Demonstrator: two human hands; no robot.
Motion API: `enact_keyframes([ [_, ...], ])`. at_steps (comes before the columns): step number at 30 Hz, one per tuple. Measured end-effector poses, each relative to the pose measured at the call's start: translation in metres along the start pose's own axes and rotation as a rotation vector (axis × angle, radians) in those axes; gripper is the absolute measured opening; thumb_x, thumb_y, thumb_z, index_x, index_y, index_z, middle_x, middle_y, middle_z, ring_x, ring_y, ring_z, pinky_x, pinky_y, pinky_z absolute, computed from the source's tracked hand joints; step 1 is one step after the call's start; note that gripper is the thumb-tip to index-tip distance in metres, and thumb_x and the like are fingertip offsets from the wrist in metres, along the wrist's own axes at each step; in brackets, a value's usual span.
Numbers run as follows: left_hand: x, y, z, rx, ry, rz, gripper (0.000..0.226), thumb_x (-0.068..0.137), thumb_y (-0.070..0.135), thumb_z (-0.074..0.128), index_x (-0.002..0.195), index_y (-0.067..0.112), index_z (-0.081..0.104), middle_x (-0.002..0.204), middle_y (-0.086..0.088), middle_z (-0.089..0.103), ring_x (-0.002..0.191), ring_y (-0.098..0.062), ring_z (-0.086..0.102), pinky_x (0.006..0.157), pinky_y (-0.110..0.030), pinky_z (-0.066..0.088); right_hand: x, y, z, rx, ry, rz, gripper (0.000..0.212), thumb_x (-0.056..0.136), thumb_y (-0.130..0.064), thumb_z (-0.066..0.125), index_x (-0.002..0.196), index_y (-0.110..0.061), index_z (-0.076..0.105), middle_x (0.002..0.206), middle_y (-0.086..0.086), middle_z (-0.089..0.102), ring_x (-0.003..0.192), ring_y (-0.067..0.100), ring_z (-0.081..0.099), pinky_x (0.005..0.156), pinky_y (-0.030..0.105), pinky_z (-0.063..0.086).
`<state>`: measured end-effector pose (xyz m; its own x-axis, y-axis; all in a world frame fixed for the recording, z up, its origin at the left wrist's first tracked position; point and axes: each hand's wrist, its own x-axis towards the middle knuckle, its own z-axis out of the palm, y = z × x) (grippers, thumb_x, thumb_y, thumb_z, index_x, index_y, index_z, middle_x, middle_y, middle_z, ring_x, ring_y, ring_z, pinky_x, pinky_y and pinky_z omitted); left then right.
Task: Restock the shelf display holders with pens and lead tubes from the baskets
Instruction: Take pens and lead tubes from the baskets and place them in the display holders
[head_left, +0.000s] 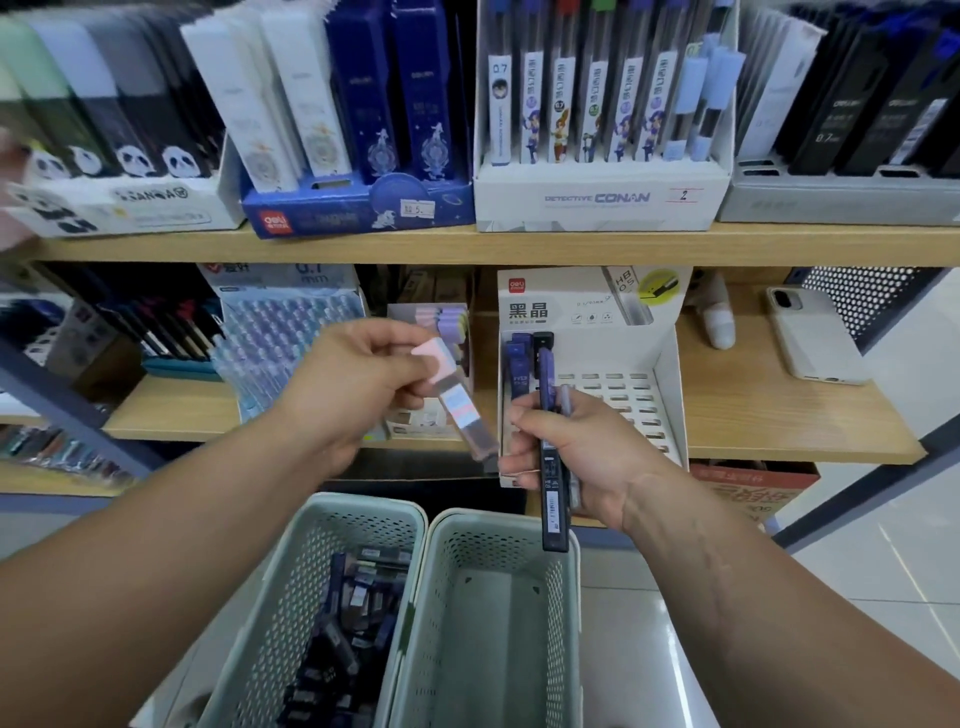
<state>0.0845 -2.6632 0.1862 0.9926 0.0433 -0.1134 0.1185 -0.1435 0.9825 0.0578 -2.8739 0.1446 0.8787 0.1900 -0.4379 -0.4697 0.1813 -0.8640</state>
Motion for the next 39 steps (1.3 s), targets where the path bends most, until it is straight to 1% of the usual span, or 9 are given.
enact_keyframes([
  [5, 0.016, -0.002, -0.040, 0.233, 0.151, 0.147, 0.021, 0.085, -0.003, 0.073, 0.085, 0.018, 0.074, 0.069, -0.005, 0.074, 0.059, -0.017, 0.068, 0.057, -0.025, 0.058, 0.011, 0.002, 0.006, -0.010, 0.135, -0.026, 0.013, 0.098, -0.008, 0.060, 0.090, -0.016, 0.064, 0.063, 0.005, 0.064, 0.054, 0.019, 0.064, 0.046, 0.025, 0.050],
  [8, 0.027, -0.009, -0.040, 0.328, 0.183, 0.198, 0.019, 0.085, 0.005, 0.074, 0.082, 0.023, 0.074, 0.072, -0.004, 0.074, 0.070, -0.028, 0.072, 0.069, -0.042, 0.063, 0.018, 0.001, 0.013, -0.004, 0.167, -0.045, 0.014, 0.098, -0.006, 0.060, 0.089, -0.016, 0.063, 0.066, 0.008, 0.063, 0.051, 0.018, 0.058, 0.046, 0.026, 0.048],
  [10, 0.036, -0.010, -0.036, 0.363, 0.178, 0.230, 0.023, 0.087, 0.006, 0.073, 0.081, 0.027, 0.072, 0.074, -0.002, 0.074, 0.071, -0.025, 0.072, 0.073, -0.047, 0.062, 0.022, 0.002, 0.016, 0.000, 0.175, -0.045, 0.011, 0.098, -0.005, 0.060, 0.092, -0.014, 0.063, 0.064, 0.008, 0.063, 0.050, 0.017, 0.057, 0.045, 0.026, 0.048],
  [13, 0.048, -0.008, -0.030, 0.461, 0.184, 0.295, 0.018, 0.086, 0.012, 0.074, 0.084, 0.029, 0.072, 0.075, 0.008, 0.073, 0.065, -0.009, 0.070, 0.067, -0.035, 0.060, 0.026, 0.005, 0.018, -0.015, 0.180, -0.052, 0.008, 0.097, -0.006, 0.063, 0.095, -0.014, 0.062, 0.063, 0.007, 0.064, 0.050, 0.018, 0.056, 0.045, 0.027, 0.048],
  [16, 0.054, -0.005, -0.026, 0.625, 0.185, 0.359, 0.011, 0.086, 0.022, 0.077, 0.084, 0.031, 0.071, 0.077, 0.018, 0.068, 0.071, 0.003, 0.062, 0.062, -0.011, 0.045, 0.028, 0.006, 0.017, -0.026, 0.190, -0.056, 0.009, 0.096, -0.006, 0.063, 0.093, -0.014, 0.063, 0.064, 0.008, 0.064, 0.051, 0.018, 0.056, 0.046, 0.027, 0.048],
  [18, 0.055, -0.006, -0.026, 0.697, 0.172, 0.388, 0.011, 0.087, 0.023, 0.075, 0.084, 0.032, 0.070, 0.077, 0.018, 0.067, 0.071, 0.006, 0.060, 0.057, -0.005, 0.038, 0.028, 0.007, 0.016, -0.040, 0.191, -0.054, 0.012, 0.096, -0.005, 0.062, 0.090, -0.015, 0.063, 0.065, 0.007, 0.063, 0.051, 0.018, 0.055, 0.048, 0.027, 0.048],
  [25, 0.049, -0.004, -0.023, 0.935, 0.200, 0.527, 0.011, 0.092, 0.029, 0.071, 0.100, 0.024, 0.076, 0.092, 0.000, 0.075, 0.085, -0.022, 0.068, 0.074, -0.035, 0.056, 0.028, 0.009, 0.011, -0.041, 0.207, -0.038, 0.009, 0.096, -0.007, 0.063, 0.094, -0.016, 0.062, 0.067, 0.008, 0.065, 0.050, 0.017, 0.056, 0.047, 0.027, 0.048],
  [35, 0.070, 0.005, -0.017, 1.310, 0.109, 0.615, 0.014, 0.096, 0.031, 0.060, 0.103, 0.022, 0.069, 0.089, -0.004, 0.070, 0.077, -0.023, 0.057, 0.065, -0.032, 0.037, 0.025, 0.009, 0.009, -0.012, 0.211, -0.043, 0.007, 0.095, -0.008, 0.065, 0.098, -0.014, 0.063, 0.066, 0.007, 0.065, 0.048, 0.016, 0.054, 0.045, 0.025, 0.047],
  [39, 0.082, 0.006, -0.018, 1.358, 0.103, 0.557, 0.016, 0.097, 0.031, 0.059, 0.109, 0.025, 0.069, 0.097, -0.004, 0.071, 0.086, -0.027, 0.064, 0.068, -0.032, 0.043, 0.024, 0.009, 0.007, -0.003, 0.209, -0.054, 0.008, 0.094, -0.009, 0.067, 0.098, -0.015, 0.063, 0.065, 0.007, 0.065, 0.048, 0.015, 0.053, 0.045, 0.026, 0.046],
])
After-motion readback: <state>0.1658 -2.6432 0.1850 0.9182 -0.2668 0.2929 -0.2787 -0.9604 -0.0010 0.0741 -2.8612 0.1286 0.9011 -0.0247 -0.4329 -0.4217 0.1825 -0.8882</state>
